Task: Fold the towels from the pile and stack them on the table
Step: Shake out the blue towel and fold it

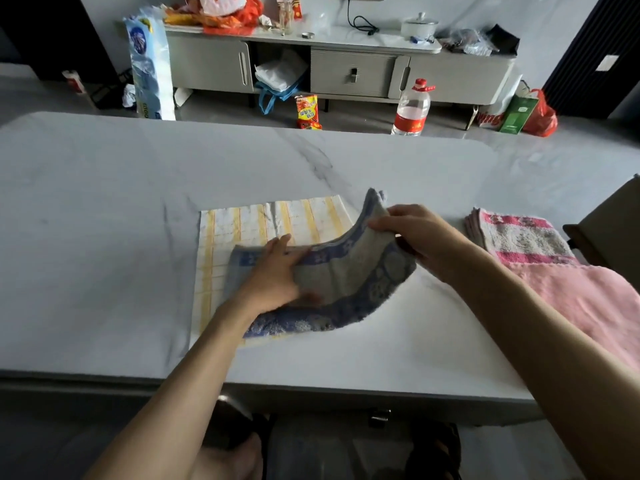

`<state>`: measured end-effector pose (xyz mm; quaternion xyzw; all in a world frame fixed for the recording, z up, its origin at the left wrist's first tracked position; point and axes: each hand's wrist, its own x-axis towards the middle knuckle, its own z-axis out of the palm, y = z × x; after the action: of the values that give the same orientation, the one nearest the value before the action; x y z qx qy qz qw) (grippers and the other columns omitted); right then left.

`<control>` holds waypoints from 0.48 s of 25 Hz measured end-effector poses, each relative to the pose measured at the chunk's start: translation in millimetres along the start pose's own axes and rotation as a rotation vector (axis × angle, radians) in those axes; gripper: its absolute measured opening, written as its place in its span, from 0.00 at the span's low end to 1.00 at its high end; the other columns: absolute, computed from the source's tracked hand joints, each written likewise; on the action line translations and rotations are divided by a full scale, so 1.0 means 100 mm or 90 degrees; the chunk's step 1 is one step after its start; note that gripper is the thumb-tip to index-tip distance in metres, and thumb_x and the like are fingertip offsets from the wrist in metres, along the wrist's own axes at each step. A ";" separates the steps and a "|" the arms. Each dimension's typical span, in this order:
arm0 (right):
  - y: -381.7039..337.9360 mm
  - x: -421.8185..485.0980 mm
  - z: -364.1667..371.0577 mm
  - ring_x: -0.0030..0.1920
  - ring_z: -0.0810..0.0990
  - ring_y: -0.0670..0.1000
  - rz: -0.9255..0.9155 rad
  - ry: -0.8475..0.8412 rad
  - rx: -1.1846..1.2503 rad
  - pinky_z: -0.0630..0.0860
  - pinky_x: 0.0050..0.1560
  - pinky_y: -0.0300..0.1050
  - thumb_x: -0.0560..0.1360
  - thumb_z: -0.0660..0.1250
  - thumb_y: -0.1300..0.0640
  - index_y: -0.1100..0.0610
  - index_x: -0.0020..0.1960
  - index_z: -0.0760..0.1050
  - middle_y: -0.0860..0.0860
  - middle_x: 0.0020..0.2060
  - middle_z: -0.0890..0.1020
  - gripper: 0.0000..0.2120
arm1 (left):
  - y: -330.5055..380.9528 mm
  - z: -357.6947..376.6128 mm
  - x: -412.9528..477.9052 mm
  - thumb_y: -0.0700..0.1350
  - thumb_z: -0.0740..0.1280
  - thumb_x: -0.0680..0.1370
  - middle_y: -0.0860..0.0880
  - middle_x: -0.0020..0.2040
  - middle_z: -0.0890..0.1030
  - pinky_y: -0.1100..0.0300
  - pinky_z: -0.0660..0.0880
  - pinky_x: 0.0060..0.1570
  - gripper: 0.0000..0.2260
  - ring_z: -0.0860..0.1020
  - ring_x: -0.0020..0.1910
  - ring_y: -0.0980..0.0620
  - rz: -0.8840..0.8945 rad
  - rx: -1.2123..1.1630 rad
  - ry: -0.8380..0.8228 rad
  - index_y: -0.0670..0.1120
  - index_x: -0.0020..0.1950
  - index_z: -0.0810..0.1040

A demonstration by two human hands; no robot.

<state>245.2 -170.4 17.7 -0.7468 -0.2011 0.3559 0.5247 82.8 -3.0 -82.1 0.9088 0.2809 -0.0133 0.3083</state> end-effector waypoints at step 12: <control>0.40 0.34 2.01 0.34 0.79 0.47 -0.001 -0.052 -0.115 0.72 0.25 0.36 0.72 0.70 0.60 0.58 0.61 0.70 0.54 0.45 0.81 0.19 | -0.64 -0.42 -0.22 0.60 0.66 0.76 0.45 0.36 0.84 0.63 0.78 0.31 0.20 0.83 0.31 0.51 -0.304 -0.724 0.134 0.43 0.44 0.84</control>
<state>115.8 -33.4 -69.9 -0.7755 -0.2541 0.3664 0.4469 24.7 51.1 -78.6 0.5112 0.4681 0.1591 0.7031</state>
